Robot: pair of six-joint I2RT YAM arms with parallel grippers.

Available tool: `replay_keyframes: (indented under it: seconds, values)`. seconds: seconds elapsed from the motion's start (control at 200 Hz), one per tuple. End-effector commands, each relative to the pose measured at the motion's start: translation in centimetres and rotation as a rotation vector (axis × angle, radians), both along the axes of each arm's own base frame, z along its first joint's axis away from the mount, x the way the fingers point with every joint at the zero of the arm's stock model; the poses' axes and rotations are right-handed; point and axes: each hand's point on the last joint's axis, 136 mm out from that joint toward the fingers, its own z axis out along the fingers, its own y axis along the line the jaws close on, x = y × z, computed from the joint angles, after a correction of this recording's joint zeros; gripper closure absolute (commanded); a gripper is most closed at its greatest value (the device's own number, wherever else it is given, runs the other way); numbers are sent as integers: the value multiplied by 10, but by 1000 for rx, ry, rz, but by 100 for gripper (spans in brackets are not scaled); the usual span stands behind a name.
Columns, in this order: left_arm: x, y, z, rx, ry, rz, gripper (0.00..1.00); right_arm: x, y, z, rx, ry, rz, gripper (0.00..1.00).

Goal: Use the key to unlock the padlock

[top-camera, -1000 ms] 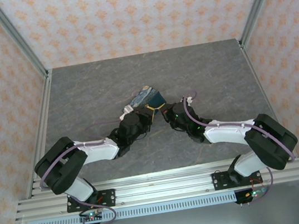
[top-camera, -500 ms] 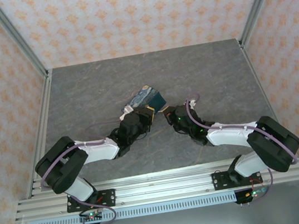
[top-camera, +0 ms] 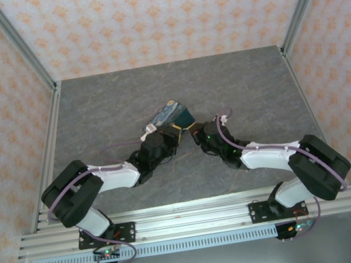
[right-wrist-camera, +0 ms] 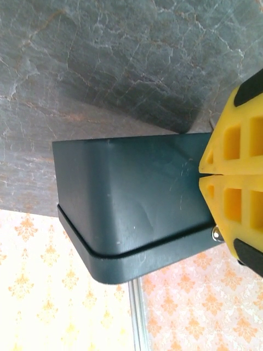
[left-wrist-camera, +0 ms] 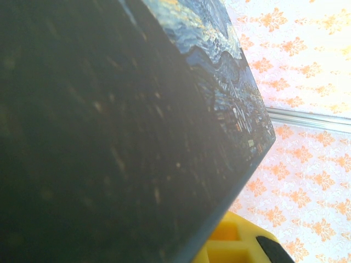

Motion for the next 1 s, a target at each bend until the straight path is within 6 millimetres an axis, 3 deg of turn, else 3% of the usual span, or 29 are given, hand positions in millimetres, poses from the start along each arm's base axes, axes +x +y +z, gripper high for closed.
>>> replay_keyframes:
  seconds: [0.0,0.225,0.545,0.996]
  values:
    - [7,-3,12,-38,-33,19,100,5,8,12,11,-31,12,100]
    - [8,-4,13,-43,-34,20,100,4,10,9,15,-26,18,100]
    - [6,-1,11,-36,-29,21,100,-5,-10,-5,-9,-3,-28,100]
    - [5,-1,11,-31,-28,18,100,1,5,3,5,-11,8,100]
